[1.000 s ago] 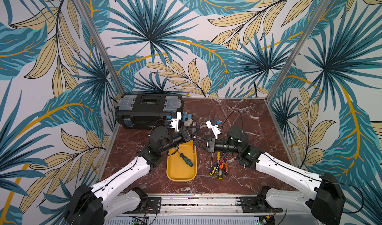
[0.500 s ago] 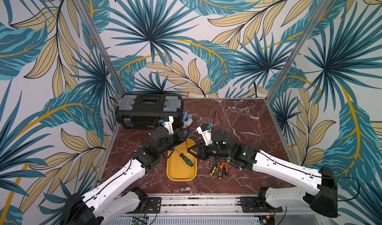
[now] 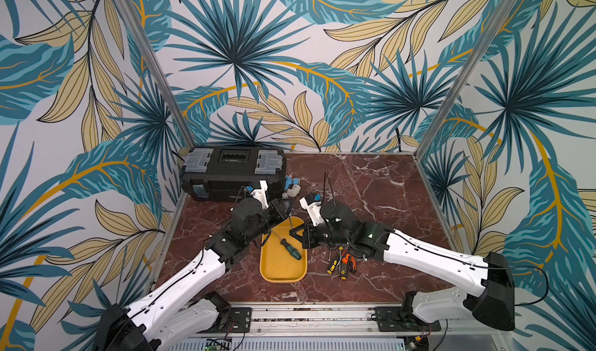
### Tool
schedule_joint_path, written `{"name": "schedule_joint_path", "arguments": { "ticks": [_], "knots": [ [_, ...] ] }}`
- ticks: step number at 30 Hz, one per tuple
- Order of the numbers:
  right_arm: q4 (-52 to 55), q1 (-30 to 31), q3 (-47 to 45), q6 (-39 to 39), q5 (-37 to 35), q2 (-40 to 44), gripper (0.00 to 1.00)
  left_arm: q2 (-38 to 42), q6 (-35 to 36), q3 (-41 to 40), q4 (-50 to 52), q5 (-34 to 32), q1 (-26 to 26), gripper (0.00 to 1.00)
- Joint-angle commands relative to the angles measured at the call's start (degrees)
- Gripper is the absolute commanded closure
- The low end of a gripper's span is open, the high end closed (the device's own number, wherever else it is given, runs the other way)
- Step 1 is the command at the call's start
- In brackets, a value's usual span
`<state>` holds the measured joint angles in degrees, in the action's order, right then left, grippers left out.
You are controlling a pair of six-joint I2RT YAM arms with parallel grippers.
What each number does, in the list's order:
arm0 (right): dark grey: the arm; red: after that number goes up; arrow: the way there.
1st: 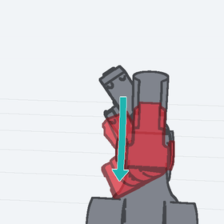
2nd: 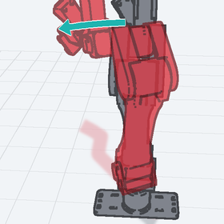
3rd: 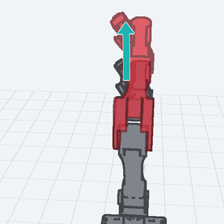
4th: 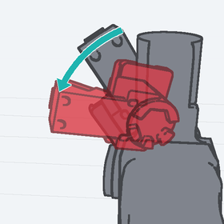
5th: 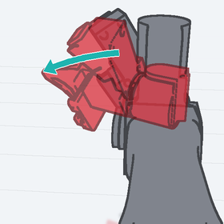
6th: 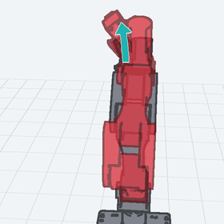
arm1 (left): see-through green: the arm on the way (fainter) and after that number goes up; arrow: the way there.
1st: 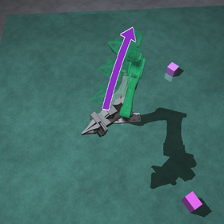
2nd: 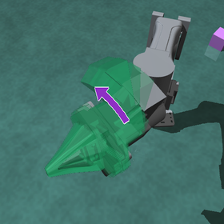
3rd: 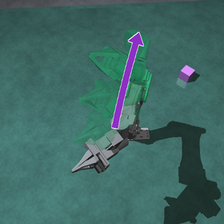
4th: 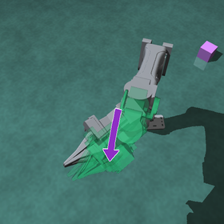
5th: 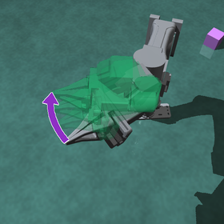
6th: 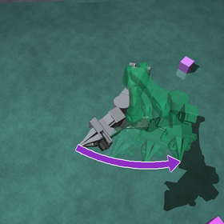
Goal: Put the screwdriver on the desktop into the storage box
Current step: Place the screwdriver in the storage box.
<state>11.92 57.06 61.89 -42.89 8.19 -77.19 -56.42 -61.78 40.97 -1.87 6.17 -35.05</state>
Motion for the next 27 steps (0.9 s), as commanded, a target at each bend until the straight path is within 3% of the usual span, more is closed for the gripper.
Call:
{"name": "schedule_joint_path", "arguments": {
  "ticks": [1, 3, 7, 12, 15, 19, 22, 24, 25, 26, 27],
  "knots": [
    [-4.28, 0.00, -3.78, -0.49, -0.58, 2.13, 1.00, 1.54, -1.42, -2.83, -4.47, 2.52, 0.02, 0.43],
    [-7.36, -0.35, -5.81, -1.85, 0.60, 3.57, 1.00, 2.50, -1.89, -4.85, -9.15, 4.06, 0.07, 0.32],
    [-16.11, -1.55, -10.54, -6.06, 4.68, 6.65, 1.00, 3.77, -4.55, -9.99, -21.73, 7.83, 0.15, 0.25],
    [-24.94, -2.72, -14.17, -10.21, 9.03, 8.66, 1.00, 3.84, -4.77, -11.94, -29.19, 13.43, 0.24, 0.25],
    [-28.06, -3.54, -15.48, -11.97, 10.97, 9.22, 1.00, 3.87, -5.02, -12.40, -29.89, 13.89, 0.26, 0.40],
    [-29.17, -3.88, -16.66, -12.98, 11.60, 9.73, 1.00, 3.99, -4.56, -12.28, -28.27, 12.42, 0.31, 0.67],
    [-28.98, -3.97, -17.41, -13.17, 11.30, 10.17, 1.00, 4.07, -2.73, -11.13, -23.63, 11.10, 0.25, 0.81],
    [-26.97, -3.97, -17.30, -12.43, 10.56, 10.43, 1.00, 4.08, 1.00, -7.90, -14.35, 9.75, 0.33, 0.95],
    [-23.46, -3.99, -16.59, -11.09, 9.25, 10.66, 0.98, 3.97, 4.31, -5.01, -6.37, 8.45, 0.29, 1.00],
    [-18.14, -3.97, -15.24, -9.51, 7.07, 10.97, 0.89, 3.64, 7.33, -2.29, 0.60, 6.40, 0.21, 1.00],
    [-11.52, -3.98, -13.61, -7.51, 3.46, 11.36, 0.73, 3.36, 10.45, 0.16, 7.73, 3.70, 0.24, 1.00]
  ]
}}
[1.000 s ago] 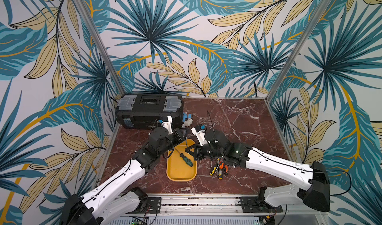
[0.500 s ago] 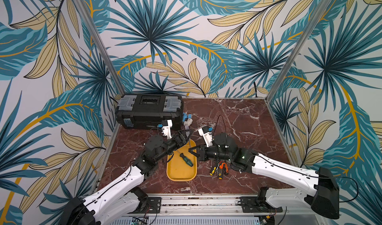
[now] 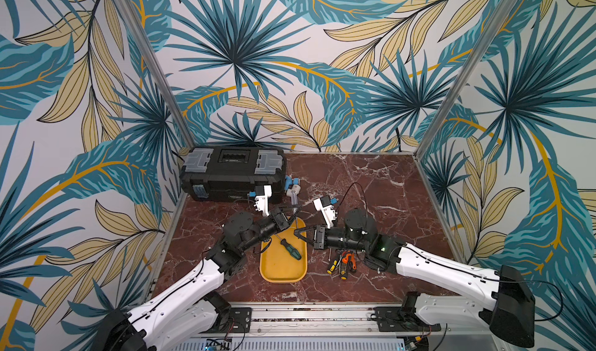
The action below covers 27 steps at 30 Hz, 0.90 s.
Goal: Put the screwdriver on the desktop into the storage box
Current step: Place the screwdriver in the storage box.
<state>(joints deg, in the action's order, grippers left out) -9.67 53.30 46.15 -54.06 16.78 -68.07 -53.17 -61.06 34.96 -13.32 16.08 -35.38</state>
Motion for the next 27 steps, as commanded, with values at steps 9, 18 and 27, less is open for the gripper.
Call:
{"name": "schedule_joint_path", "arguments": {
  "ticks": [9, 18, 27],
  "knots": [
    [39.22, 1.51, 12.04, 11.17, -20.83, -5.48, 0.34, -5.31, 17.56, 9.97, 45.76, -20.46, -2.32, 1.00],
    [38.68, 1.84, 16.47, 9.16, -19.90, -13.13, 0.74, -14.90, 9.80, 9.36, 46.39, -28.69, -8.20, 1.00],
    [41.71, 1.52, 15.66, 8.53, -25.42, -12.18, 0.80, -23.00, 5.59, 12.05, 49.86, -31.35, -8.18, 1.00]
  ]
}}
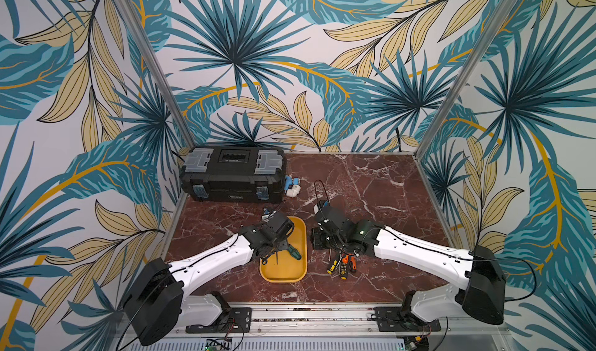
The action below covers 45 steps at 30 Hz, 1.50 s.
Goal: Put the screwdriver on the desktop into the storage box
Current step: Place the screwdriver in the storage box, then adjust the screwdriver in the storage box.
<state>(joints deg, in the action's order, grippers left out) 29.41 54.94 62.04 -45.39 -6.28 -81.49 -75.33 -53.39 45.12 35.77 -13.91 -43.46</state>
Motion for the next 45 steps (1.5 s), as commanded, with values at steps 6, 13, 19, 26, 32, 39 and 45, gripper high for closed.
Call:
{"name": "schedule_joint_path", "arguments": {
  "ticks": [6, 13, 19, 26, 32, 39, 45],
  "knots": [
    [2.94, -0.58, -1.91, -0.73, -2.49, 3.05, 0.71, -3.78, -3.58, 0.71, -5.16, 2.28, -0.06, 0.42],
    [3.29, -0.76, -2.62, -0.30, -1.90, 4.32, 0.57, -7.97, -2.69, 2.60, -8.15, 1.60, 0.82, 0.17],
    [3.20, -0.81, -2.80, 0.03, -1.06, 4.59, 0.56, -10.40, -0.08, 1.76, -15.47, 4.64, 2.59, 0.12],
    [3.20, -0.80, -2.81, 0.30, -1.54, 4.95, 0.56, -10.92, 3.48, 0.41, -25.35, 11.22, 2.54, 0.16],
    [3.07, -0.80, -2.56, 0.43, -1.69, 5.25, 0.56, -12.89, 4.51, 1.46, -24.46, 11.63, 2.02, 0.21],
    [2.35, -0.77, -3.24, 0.66, -0.79, 5.40, 0.56, -7.17, 3.11, 0.58, -20.34, 7.32, 1.12, 0.18],
    [1.53, -0.80, -3.24, 0.51, 0.31, 4.29, 0.56, -5.06, 1.80, 0.67, -16.64, 3.52, 1.27, 0.10]
  ]
}}
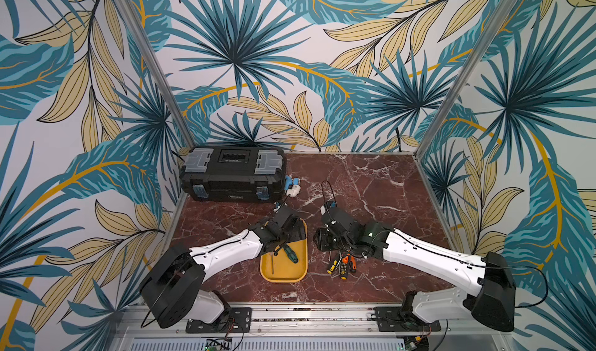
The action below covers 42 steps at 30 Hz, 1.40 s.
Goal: Put the screwdriver on the desktop into the storage box
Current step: Adjust the screwdriver in the storage box.
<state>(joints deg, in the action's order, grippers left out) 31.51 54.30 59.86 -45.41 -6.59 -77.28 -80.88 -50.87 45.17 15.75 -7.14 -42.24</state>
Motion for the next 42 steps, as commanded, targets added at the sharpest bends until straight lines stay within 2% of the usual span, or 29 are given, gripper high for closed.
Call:
{"name": "schedule_joint_path", "arguments": {
  "ticks": [1, 4, 10, 14, 16, 18, 23, 25, 31, 33, 35, 39, 42],
  "knots": [
    [-0.57, -0.16, -1.12, 0.47, 0.07, 0.11, 0.57, -0.28, -1.18, 0.71, 4.24, -3.57, 0.22, 0.10],
    [-0.11, -0.33, -1.83, -0.03, -2.25, 0.68, 0.58, -3.85, -1.78, 1.27, 5.35, -2.07, 1.12, 0.12],
    [0.18, -2.47, -2.63, -0.21, -1.59, 1.94, 0.58, -7.68, -1.41, 2.11, 5.36, -0.90, 1.13, 0.13],
    [0.13, -3.82, -2.81, -0.02, -0.85, 2.68, 0.60, -9.04, 0.22, 2.96, 3.96, 0.16, 0.86, 0.18],
    [0.18, -4.24, -2.74, 0.05, -0.56, 2.73, 0.63, -10.10, 0.85, 3.86, 3.94, 0.43, 0.43, 0.24],
    [0.22, -4.58, -2.73, 0.06, -0.17, 2.66, 0.66, -11.36, 1.43, 5.11, 4.85, 0.43, -0.01, 0.35],
    [0.15, -5.18, -2.67, 0.10, 0.50, 2.57, 0.71, -12.77, 2.27, 6.71, 6.40, -0.19, -0.89, 0.49],
    [0.22, -5.88, -2.73, 0.14, 0.74, 2.37, 0.72, -12.89, 2.81, 7.19, 7.16, -0.60, -1.09, 0.59],
    [0.22, -13.20, -1.66, 0.35, 3.73, -1.57, 0.76, -12.80, 3.84, 8.07, 9.62, -2.50, -1.75, 0.79],
    [0.48, -15.93, -1.24, -0.17, 4.92, -3.54, 0.70, -12.73, 4.11, 8.42, 10.56, -2.86, -1.94, 0.85],
    [0.50, -17.99, -0.72, -0.09, 5.68, -5.78, 0.58, -12.26, 4.61, 8.70, 11.13, -3.22, -2.45, 0.87],
    [1.22, -19.95, 1.65, 1.58, 6.53, -11.03, 0.50, -10.88, 5.88, 8.91, 11.31, -3.85, -3.39, 0.89],
    [2.38, -20.71, 3.61, 1.75, 6.87, -15.00, 0.48, -10.06, 7.54, 9.70, 11.78, -5.44, -3.96, 0.91]
  ]
}}
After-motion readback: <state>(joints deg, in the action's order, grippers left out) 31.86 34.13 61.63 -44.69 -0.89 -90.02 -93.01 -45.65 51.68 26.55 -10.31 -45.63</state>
